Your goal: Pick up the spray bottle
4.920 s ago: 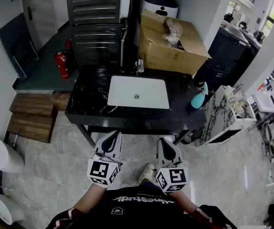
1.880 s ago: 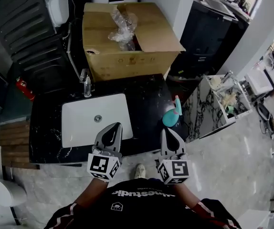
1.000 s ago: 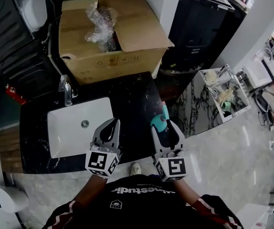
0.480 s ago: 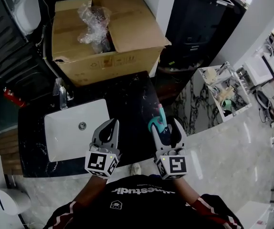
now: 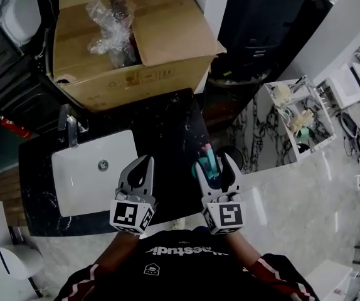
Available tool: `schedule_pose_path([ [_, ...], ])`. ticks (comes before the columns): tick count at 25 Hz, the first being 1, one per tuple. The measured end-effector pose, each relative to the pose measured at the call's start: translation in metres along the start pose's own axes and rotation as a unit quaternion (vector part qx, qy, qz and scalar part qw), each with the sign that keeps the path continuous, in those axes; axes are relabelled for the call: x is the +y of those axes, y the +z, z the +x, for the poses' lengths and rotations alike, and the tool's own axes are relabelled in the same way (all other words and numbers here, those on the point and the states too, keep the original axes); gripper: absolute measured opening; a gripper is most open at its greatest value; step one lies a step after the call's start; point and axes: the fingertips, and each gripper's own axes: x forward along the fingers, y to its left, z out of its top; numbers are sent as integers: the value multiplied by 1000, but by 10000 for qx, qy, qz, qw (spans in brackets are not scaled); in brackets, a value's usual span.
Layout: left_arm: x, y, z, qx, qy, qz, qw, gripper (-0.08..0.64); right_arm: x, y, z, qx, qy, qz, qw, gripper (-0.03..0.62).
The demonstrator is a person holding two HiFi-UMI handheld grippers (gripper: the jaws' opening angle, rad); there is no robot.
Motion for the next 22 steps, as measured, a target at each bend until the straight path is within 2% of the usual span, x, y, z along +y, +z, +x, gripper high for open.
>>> schedule_pose_path([
  [8,5,-14,13,138,169,17,9998,15,-11,-15,16,108,106,55,9999,282],
  [15,5,-19,17,145,152,119,9997,15,-10,-18,21,117,131,-100,9998,281],
  [16,5,-18,17,145,159,135,9997,15,-11,-17,20,137,80,-120,9998,274],
  [19,5,-15,17,127,181,135,9997,15,-13,-14,20,75,4,-169,9998,182],
  [22,6,-14,17,121,190,128,9997,15,-11,-13,22,64,65,-232,9997,171],
])
